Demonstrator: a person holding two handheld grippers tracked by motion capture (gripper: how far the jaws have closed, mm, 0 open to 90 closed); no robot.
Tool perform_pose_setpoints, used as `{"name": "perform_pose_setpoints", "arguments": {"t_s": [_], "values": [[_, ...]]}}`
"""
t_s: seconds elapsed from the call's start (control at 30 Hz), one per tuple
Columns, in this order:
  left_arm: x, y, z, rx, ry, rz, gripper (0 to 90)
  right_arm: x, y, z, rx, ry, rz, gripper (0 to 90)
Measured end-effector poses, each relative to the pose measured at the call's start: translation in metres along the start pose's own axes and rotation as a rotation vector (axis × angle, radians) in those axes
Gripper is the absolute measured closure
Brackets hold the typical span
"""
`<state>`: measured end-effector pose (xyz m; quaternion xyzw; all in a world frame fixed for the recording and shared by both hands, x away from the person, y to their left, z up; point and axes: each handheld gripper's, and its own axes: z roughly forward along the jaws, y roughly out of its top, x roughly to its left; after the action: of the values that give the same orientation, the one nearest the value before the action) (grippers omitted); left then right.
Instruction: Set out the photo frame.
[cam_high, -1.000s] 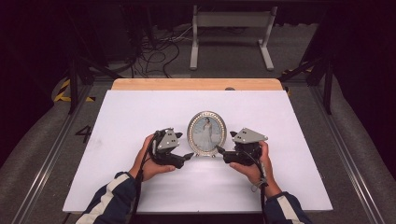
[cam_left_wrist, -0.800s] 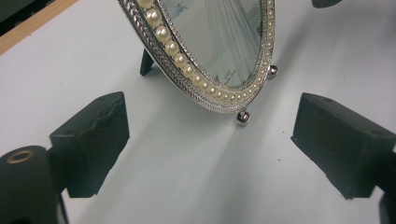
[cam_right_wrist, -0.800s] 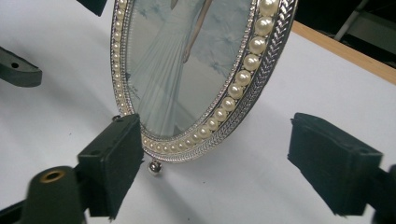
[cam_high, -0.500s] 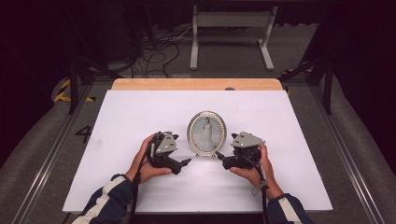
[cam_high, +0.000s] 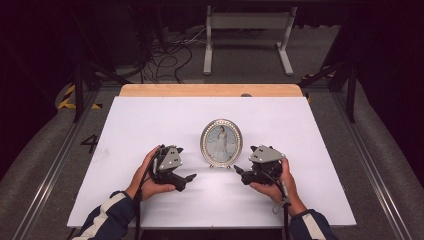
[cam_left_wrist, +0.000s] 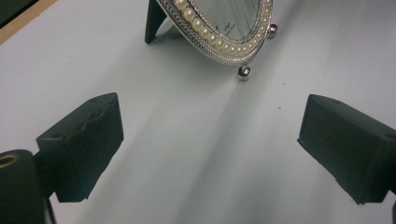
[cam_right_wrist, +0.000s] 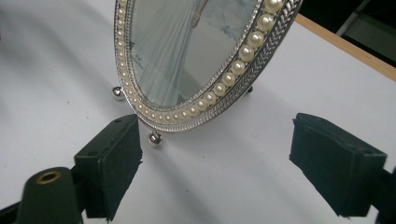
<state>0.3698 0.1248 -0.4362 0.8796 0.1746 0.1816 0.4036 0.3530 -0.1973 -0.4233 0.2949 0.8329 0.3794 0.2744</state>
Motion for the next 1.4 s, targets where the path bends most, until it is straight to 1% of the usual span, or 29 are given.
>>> {"name": "perform_pose_setpoints", "arguments": {"t_s": [0.07,0.27,0.43,0.53,0.63,0.8,0.87,0.97,1.07,1.13,1.17,1.2,1.23,1.27,1.3,1.37,1.4], "values": [[0.000,-0.002,-0.002,0.004,0.005,-0.001,7.0,0.000,-0.002,-0.001,0.001,0.001,-0.004,16.4],[0.000,-0.009,-0.004,0.014,0.003,0.006,7.0,-0.003,-0.006,-0.005,-0.001,-0.003,0.008,16.5],[0.001,-0.013,-0.007,0.019,0.014,0.006,7.0,-0.004,-0.011,-0.008,0.012,-0.021,0.003,15.8],[0.002,-0.016,-0.010,0.023,0.020,0.000,7.0,-0.006,-0.016,-0.010,0.018,-0.031,0.003,15.7],[0.003,-0.020,-0.012,0.028,0.026,-0.002,7.0,-0.007,-0.018,-0.014,0.013,-0.041,0.007,15.8],[0.004,-0.023,-0.015,0.031,0.030,-0.015,6.9,-0.009,-0.021,-0.017,0.016,-0.049,0.010,15.7],[0.004,-0.024,-0.015,0.030,0.025,-0.022,6.9,-0.010,-0.023,-0.018,0.017,-0.051,0.012,15.7],[0.001,-0.025,-0.016,0.035,0.032,-0.010,7.0,-0.010,-0.026,-0.020,0.019,-0.053,0.012,15.7],[0.000,-0.026,-0.018,0.038,0.034,-0.006,7.0,-0.010,-0.029,-0.022,0.026,-0.051,0.012,15.7],[0.000,-0.028,-0.019,0.039,0.036,-0.011,7.0,-0.010,-0.031,-0.023,0.033,-0.057,0.008,15.8],[0.000,-0.028,-0.019,0.039,0.036,-0.011,7.0,-0.011,-0.032,-0.024,0.032,-0.056,0.013,15.8],[0.000,-0.029,-0.020,0.041,0.042,-0.009,7.0,-0.011,-0.033,-0.025,0.033,-0.055,0.013,15.9],[0.001,-0.031,-0.022,0.041,0.047,-0.016,6.9,-0.011,-0.033,-0.025,0.035,-0.054,0.019,15.9],[0.001,-0.032,-0.023,0.040,0.046,-0.016,6.9,-0.012,-0.035,-0.026,0.036,-0.055,0.016,15.9],[0.001,-0.033,-0.023,0.039,0.051,-0.025,6.9,-0.012,-0.036,-0.027,0.037,-0.055,0.015,15.9],[0.002,-0.034,-0.024,0.041,0.051,-0.023,6.9,-0.012,-0.037,-0.028,0.039,-0.055,0.015,15.9],[0.002,-0.037,-0.025,0.044,0.061,-0.025,6.9,-0.012,-0.038,-0.029,0.042,-0.058,0.016,15.9]]}}
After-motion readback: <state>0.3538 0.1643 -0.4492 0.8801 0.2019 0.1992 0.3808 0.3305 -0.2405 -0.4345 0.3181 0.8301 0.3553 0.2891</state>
